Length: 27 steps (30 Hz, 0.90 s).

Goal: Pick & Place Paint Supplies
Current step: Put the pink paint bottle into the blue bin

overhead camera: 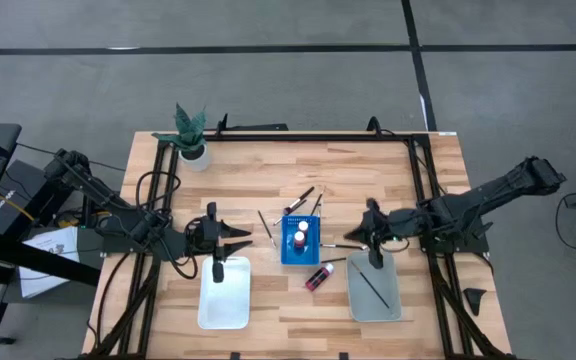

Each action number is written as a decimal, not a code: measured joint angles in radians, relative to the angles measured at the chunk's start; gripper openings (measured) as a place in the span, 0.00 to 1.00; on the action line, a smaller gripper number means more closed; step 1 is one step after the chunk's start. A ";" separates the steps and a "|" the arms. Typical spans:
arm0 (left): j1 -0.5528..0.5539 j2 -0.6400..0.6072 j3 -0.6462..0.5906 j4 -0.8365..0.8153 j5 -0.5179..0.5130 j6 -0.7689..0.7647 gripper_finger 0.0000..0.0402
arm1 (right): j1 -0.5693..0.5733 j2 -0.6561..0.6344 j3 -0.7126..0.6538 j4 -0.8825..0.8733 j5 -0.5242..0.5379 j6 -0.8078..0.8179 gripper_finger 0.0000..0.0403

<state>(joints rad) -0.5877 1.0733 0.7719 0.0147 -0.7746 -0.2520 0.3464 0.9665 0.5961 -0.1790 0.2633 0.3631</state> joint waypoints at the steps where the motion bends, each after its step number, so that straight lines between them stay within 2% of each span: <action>1: 0.000 0.000 0.000 0.000 0.000 0.000 0.21 | 0.019 0.014 0.000 0.008 -0.015 0.018 0.02; 7: 0.000 0.000 0.000 0.000 0.001 0.000 0.21 | 0.156 0.164 0.018 0.094 -0.019 0.095 0.17; 12: 0.000 0.000 0.000 0.000 0.003 0.000 0.21 | 0.248 0.322 0.147 0.085 -0.019 0.095 0.31; 16: 0.000 0.000 0.000 0.000 0.005 0.000 0.21 | 0.287 0.466 0.309 -0.041 -0.012 0.018 0.41; 19: 0.000 0.000 0.000 0.000 0.032 -0.003 0.21 | 0.305 0.581 0.440 -0.200 0.000 -0.071 0.48; 23: 0.000 0.000 0.000 0.000 0.063 -0.017 0.21 | 0.300 0.723 0.589 -0.393 0.000 -0.069 0.54; 27: 0.000 0.000 0.000 0.000 0.064 -0.018 0.21 | 0.270 0.815 0.666 -0.477 0.012 -0.060 0.57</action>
<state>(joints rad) -0.5880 1.0735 0.7719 0.0150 -0.7105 -0.2703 0.6163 1.7814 1.2621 -0.6564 0.2756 0.3035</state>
